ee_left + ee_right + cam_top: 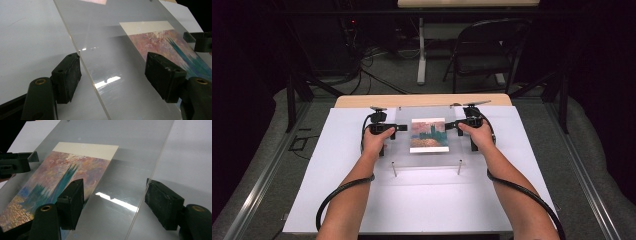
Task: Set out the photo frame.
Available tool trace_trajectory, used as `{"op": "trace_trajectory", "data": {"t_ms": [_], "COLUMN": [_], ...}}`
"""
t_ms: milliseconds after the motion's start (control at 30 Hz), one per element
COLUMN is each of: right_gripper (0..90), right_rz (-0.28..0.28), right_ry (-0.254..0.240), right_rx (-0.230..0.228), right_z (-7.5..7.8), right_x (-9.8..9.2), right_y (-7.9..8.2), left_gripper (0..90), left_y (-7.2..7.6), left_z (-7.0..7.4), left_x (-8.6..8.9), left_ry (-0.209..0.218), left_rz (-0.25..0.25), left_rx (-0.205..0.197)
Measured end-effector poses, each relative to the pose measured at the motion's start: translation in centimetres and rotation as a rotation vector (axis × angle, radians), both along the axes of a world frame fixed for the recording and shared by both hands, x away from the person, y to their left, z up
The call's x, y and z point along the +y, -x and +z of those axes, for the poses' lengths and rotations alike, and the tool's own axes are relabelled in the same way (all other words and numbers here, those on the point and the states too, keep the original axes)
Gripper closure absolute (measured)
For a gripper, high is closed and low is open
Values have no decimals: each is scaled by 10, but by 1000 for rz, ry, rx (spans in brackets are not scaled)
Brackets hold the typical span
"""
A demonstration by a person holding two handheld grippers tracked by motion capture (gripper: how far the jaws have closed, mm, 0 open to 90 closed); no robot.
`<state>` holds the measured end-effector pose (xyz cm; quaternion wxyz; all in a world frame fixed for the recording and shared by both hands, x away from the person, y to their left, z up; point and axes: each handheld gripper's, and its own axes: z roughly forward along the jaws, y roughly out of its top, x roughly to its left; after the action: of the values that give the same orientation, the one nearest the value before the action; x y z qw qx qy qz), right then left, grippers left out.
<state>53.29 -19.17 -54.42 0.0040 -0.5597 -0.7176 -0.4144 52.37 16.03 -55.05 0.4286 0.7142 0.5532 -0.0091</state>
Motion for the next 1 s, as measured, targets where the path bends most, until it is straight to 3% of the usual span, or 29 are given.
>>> {"op": "trace_trajectory", "data": {"t_ms": [600,1000], "right_gripper": [304,303], "right_rz": [0,3], "right_ry": [16,2], "right_rx": [3,-25], "right_z": [2,0], "right_x": [2,1], "right_y": [0,2], "left_gripper": [307,326], "left_y": [1,1], "left_z": [0,-2], "left_x": [1,2], "left_ry": [12,31], "left_rz": [12,24], "left_rx": [2,-15]}}
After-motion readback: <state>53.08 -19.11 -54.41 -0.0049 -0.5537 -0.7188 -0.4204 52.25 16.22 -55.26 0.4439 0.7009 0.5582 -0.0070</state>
